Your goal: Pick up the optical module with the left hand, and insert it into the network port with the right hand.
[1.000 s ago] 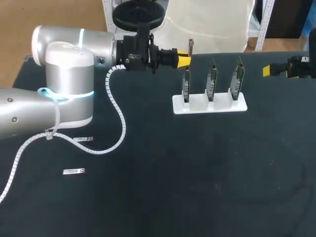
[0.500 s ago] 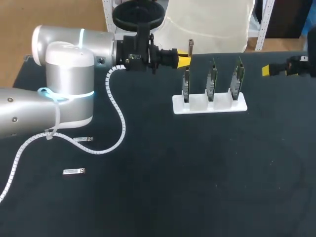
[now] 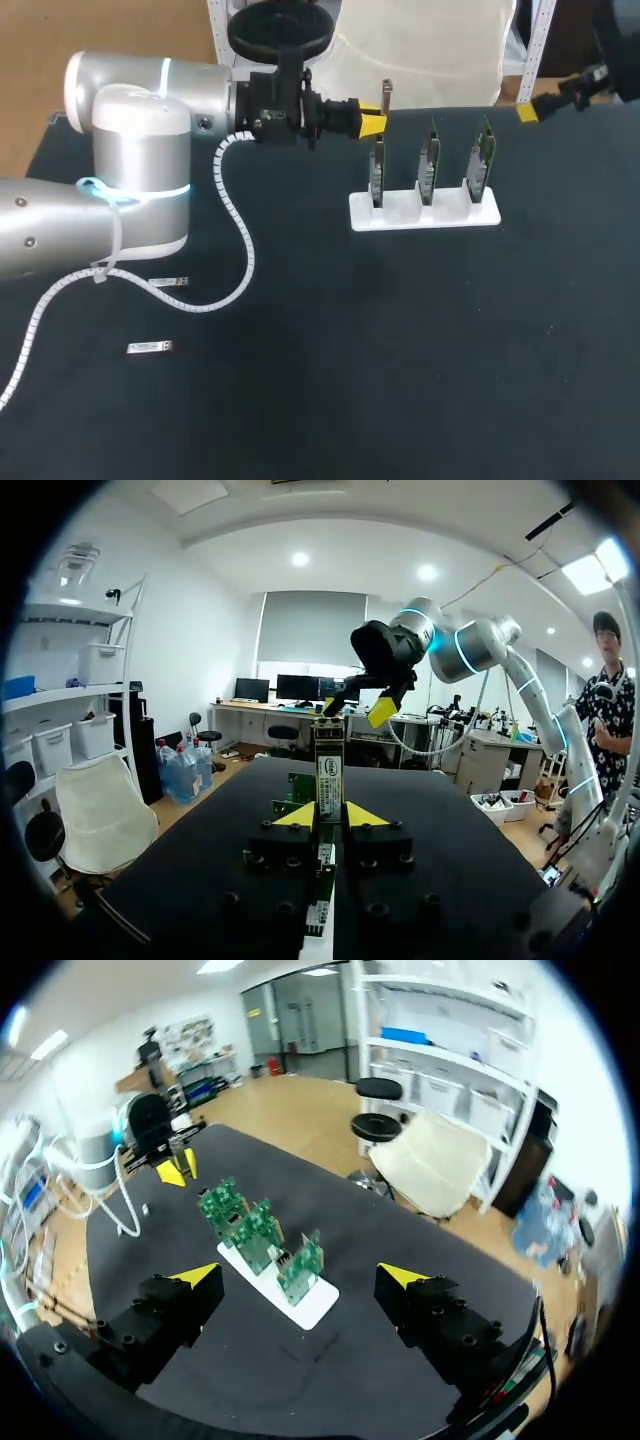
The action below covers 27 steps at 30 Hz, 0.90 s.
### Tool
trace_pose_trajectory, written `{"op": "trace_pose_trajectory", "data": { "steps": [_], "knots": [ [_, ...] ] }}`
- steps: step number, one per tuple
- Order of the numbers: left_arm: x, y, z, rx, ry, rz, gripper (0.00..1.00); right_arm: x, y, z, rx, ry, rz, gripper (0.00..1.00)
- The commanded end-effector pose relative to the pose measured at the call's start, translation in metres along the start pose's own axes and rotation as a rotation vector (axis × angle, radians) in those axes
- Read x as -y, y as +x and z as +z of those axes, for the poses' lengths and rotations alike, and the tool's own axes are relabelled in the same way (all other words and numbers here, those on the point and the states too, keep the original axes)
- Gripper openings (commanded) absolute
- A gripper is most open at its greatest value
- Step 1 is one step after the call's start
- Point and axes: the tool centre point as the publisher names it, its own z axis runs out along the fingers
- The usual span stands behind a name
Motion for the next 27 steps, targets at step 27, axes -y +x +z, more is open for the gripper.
{"op": "trace_pose_trajectory", "data": {
  "steps": [27],
  "knots": [
    [-0.002,0.000,0.001,-0.001,0.001,0.000,0.00,-0.074,-0.064,0.067,-0.047,-0.747,-0.491,1.00]
  ]
}}
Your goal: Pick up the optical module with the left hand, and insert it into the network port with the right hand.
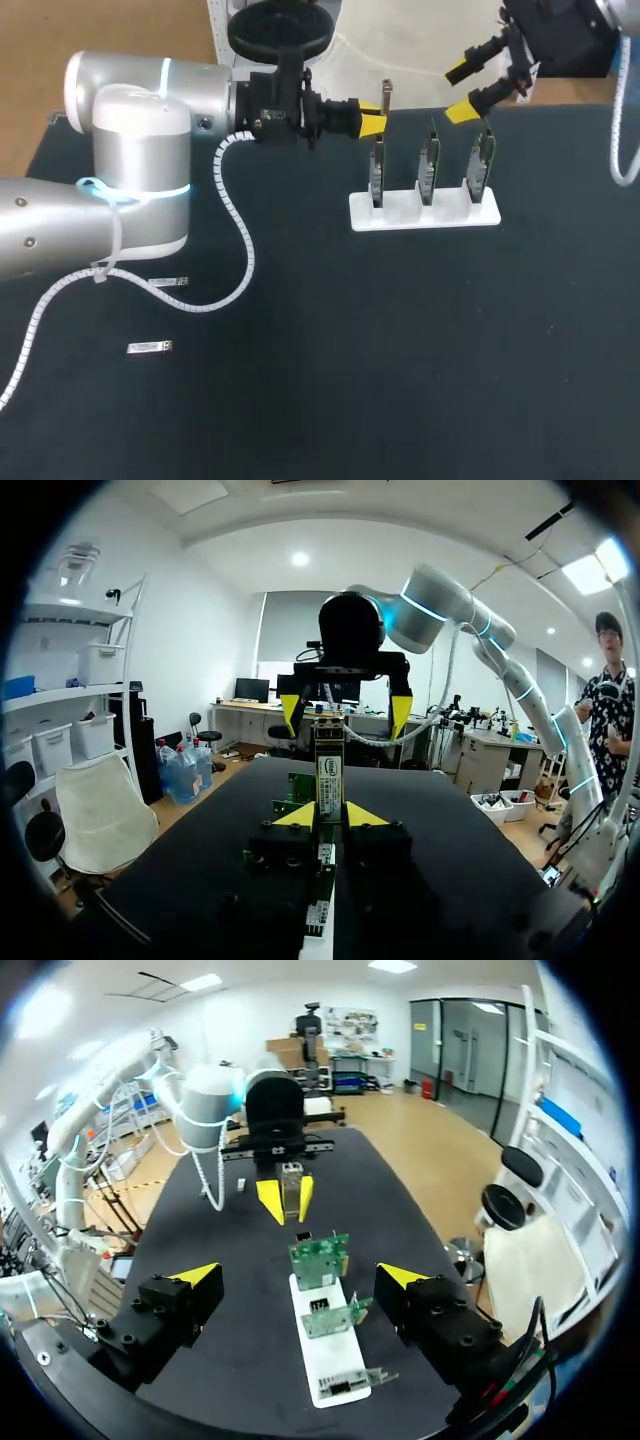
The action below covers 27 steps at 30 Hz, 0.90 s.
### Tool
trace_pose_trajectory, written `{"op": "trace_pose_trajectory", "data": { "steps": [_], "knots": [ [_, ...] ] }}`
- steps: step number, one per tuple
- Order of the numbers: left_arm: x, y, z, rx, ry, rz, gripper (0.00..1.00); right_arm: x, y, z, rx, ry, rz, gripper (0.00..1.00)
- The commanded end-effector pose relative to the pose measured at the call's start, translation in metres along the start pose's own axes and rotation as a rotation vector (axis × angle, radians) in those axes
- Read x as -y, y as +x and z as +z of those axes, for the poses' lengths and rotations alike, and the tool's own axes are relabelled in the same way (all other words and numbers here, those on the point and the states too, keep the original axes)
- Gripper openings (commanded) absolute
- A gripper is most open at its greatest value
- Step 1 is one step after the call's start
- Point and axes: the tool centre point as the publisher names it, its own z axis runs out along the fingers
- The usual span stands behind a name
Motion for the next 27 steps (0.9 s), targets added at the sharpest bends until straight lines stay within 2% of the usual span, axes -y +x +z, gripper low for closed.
{"op": "trace_pose_trajectory", "data": {
  "steps": [1,9,21,27],
  "knots": [
    [-0.002,0.000,0.001,-0.001,0.001,-0.001,0.00,0.009,-0.007,0.008,-0.004,-0.251,-0.012,1.00],
    [-0.002,0.000,0.001,-0.001,0.001,-0.001,0.00,0.010,-0.019,0.020,-0.015,-0.237,-0.034,1.00],
    [-0.002,0.000,0.001,-0.001,0.001,-0.001,0.00,-0.010,-0.026,0.027,0.042,-0.033,-0.020,1.00],
    [-0.002,0.000,0.001,-0.001,0.001,-0.001,0.00,-0.014,-0.029,0.033,0.056,-0.032,-0.025,1.00]
  ]
}}
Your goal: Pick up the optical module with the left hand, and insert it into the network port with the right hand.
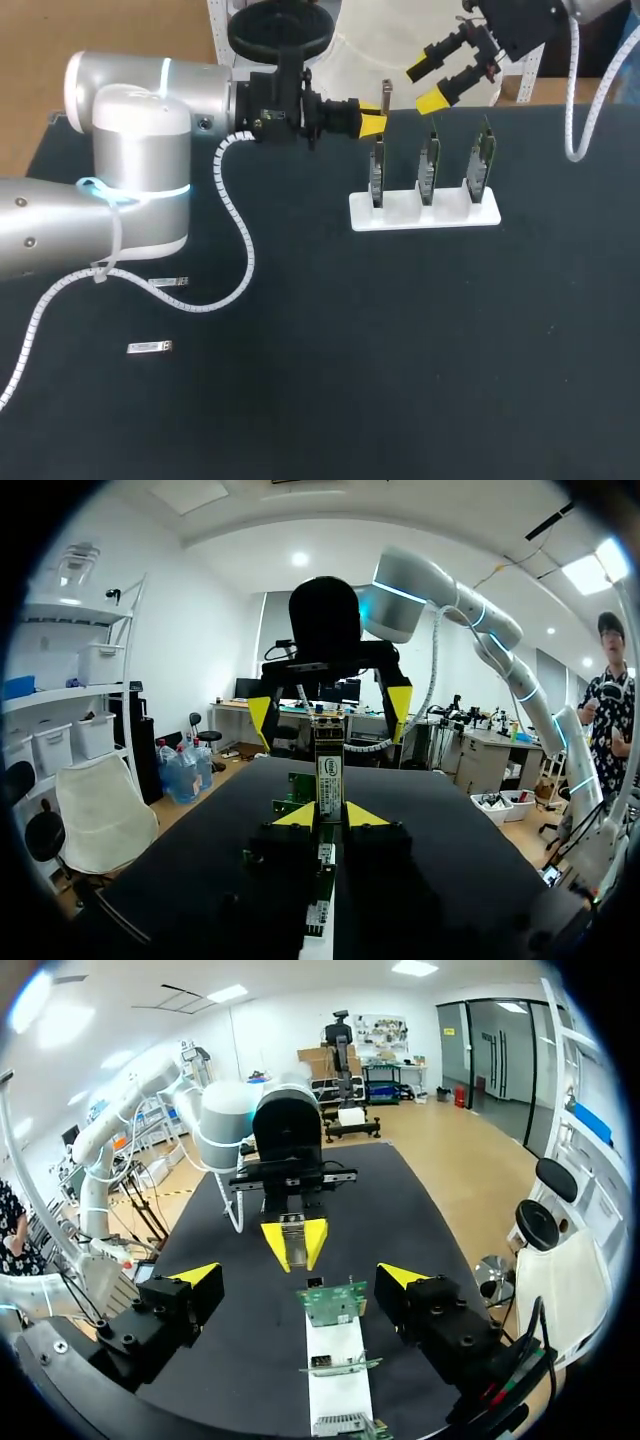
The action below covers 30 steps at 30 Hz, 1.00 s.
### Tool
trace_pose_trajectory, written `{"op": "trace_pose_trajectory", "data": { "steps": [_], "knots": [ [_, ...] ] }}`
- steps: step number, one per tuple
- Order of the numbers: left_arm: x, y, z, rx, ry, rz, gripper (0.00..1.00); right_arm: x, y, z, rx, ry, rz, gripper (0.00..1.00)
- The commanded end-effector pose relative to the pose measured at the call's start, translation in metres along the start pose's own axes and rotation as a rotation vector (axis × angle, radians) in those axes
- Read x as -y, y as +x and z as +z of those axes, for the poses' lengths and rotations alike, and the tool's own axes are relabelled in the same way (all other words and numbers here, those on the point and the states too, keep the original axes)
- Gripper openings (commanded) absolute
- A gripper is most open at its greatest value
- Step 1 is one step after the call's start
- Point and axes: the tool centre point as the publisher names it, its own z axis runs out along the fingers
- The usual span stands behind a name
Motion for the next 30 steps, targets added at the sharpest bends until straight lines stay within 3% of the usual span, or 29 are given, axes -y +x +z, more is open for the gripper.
{"op": "trace_pose_trajectory", "data": {
  "steps": [1,14,30],
  "knots": [
    [-0.002,0.000,0.001,-0.001,0.001,-0.001,0.00,-0.015,0.002,0.005,0.007,0.112,-0.012,1.00],
    [-0.002,0.000,0.001,-0.001,0.001,-0.001,0.00,-0.008,-0.021,0.011,0.008,0.104,-0.071,1.00],
    [-0.002,0.000,0.001,-0.001,0.001,-0.001,0.00,-0.008,-0.027,0.022,0.007,0.066,-0.089,1.00]
  ]
}}
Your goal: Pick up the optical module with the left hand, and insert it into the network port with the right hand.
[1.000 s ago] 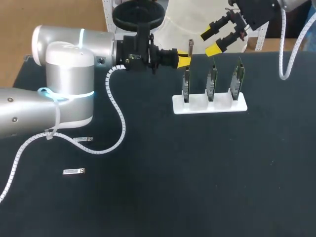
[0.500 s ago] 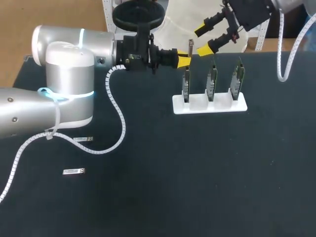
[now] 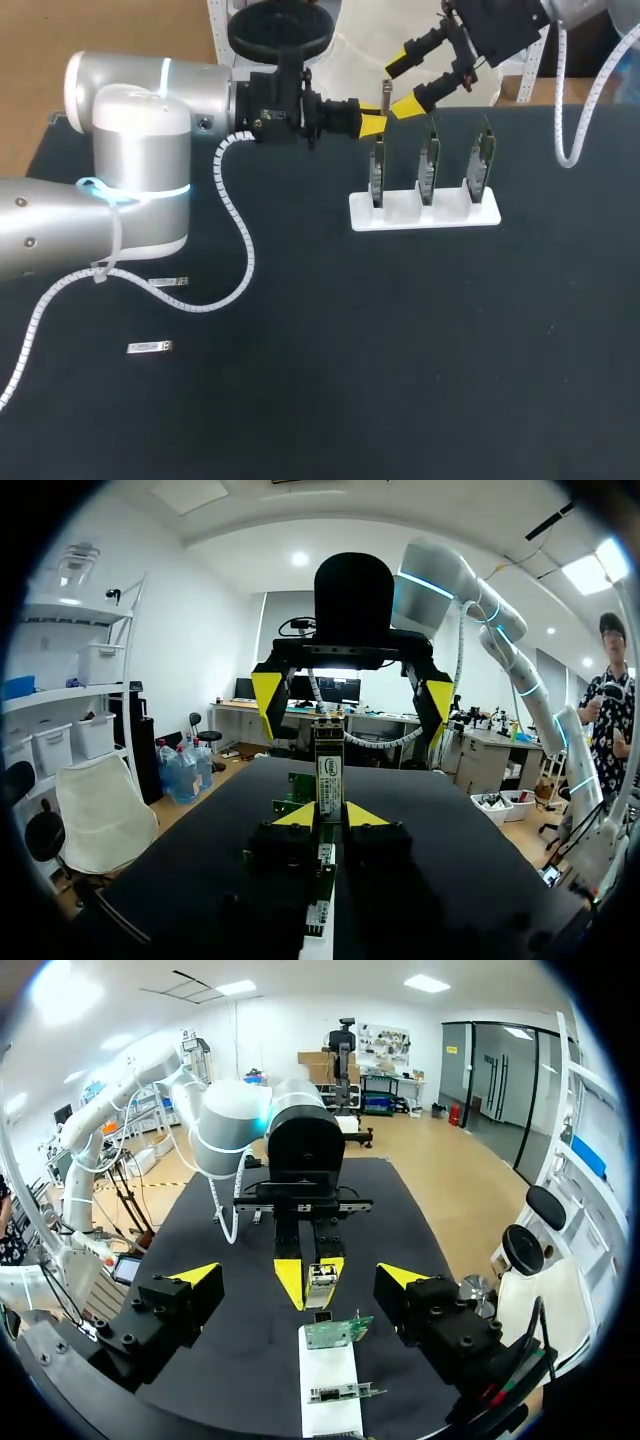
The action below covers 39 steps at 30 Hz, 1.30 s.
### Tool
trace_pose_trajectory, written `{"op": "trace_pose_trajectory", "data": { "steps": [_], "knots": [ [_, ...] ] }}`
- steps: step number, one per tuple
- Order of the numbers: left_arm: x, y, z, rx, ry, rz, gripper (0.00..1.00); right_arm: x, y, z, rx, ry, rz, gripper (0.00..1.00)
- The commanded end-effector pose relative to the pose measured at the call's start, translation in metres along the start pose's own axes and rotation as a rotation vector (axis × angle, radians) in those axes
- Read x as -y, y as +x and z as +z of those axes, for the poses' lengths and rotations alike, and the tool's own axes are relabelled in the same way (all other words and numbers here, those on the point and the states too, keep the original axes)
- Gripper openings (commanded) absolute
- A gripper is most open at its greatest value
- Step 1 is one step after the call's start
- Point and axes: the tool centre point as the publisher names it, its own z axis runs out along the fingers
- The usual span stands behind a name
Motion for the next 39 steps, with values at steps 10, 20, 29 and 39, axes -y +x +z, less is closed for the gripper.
{"op": "trace_pose_trajectory", "data": {
  "steps": [10,20,29,39],
  "knots": [
    [-0.002,0.000,0.001,-0.001,0.001,-0.001,0.00,0.014,-0.002,0.008,0.001,-0.025,-0.002,1.00],
    [-0.002,0.000,0.001,-0.001,0.001,-0.001,0.00,0.018,-0.002,0.011,-0.007,-0.045,0.003,1.00],
    [-0.002,0.000,0.001,-0.001,0.001,-0.001,0.00,0.015,-0.002,0.012,0.002,-0.042,0.008,1.00],
    [-0.002,0.000,0.001,-0.001,0.001,-0.001,0.00,0.012,-0.002,0.013,-0.002,-0.036,0.000,0.00]
  ]
}}
